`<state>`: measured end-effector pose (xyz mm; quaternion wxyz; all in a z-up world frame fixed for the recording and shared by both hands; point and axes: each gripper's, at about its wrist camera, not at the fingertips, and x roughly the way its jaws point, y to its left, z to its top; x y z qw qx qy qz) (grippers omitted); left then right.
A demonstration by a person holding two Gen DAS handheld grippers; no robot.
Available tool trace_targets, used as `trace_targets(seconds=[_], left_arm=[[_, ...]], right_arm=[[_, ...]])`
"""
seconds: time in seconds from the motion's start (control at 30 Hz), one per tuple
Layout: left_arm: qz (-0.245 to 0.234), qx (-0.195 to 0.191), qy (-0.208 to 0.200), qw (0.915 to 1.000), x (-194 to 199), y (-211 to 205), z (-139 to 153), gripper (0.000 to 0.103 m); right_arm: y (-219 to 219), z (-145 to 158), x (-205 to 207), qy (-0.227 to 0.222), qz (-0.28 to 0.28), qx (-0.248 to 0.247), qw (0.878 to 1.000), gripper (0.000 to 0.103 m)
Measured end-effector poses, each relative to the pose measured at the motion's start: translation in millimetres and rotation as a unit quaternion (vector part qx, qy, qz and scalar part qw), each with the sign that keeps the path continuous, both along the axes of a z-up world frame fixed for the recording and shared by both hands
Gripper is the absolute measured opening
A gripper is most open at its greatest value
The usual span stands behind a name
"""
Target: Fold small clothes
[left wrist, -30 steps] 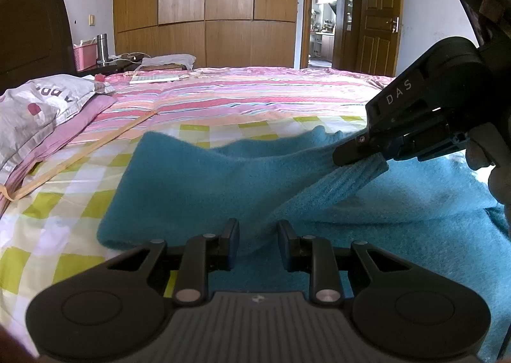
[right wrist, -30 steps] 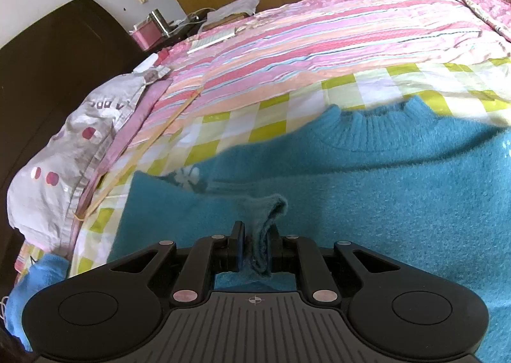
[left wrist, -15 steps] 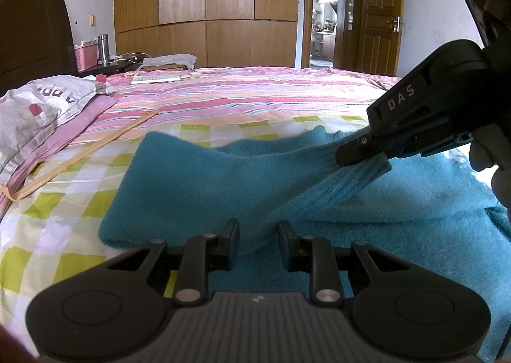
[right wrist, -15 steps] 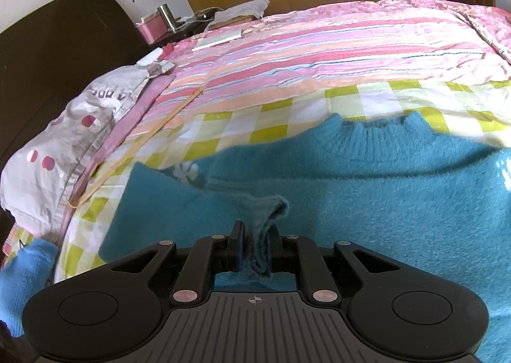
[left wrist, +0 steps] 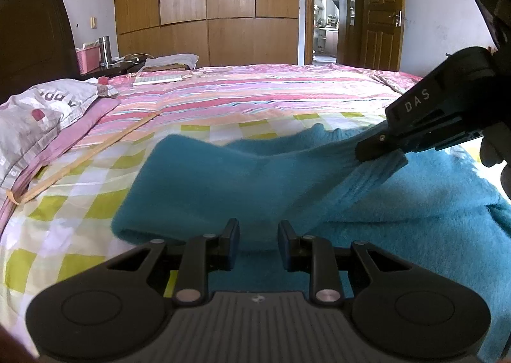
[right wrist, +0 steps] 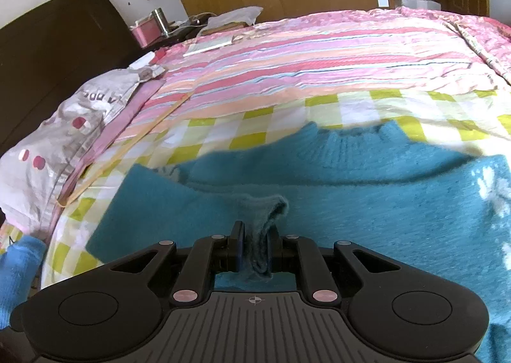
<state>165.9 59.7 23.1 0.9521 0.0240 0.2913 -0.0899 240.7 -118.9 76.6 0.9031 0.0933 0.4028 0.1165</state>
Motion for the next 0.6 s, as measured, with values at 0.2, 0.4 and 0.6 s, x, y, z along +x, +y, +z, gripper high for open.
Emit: trace_targets(seconds=[0.2, 0.4, 0.6], left_arm=[[-0.005, 0.010, -0.005, 0.9999, 1.7, -9.2, 5.6, 0.033], [-0.014, 0.018, -0.002, 0.9997, 6.7, -18.5, 5.8, 0.033], [-0.023, 0.023, -0.002, 0.9995, 11.7, -30.1, 7.1, 0.033]], right_arm=[[-18.6, 3.2, -0.3, -0.004, -0.013, 0.005, 1.000, 0.012], [-55.3, 6.4, 1.1, -0.005, -0.044, 0.011, 0.999, 0.012], [-95.1, 13.9, -0.5, -0.014, -0.076, 0.006, 0.997, 0.012]])
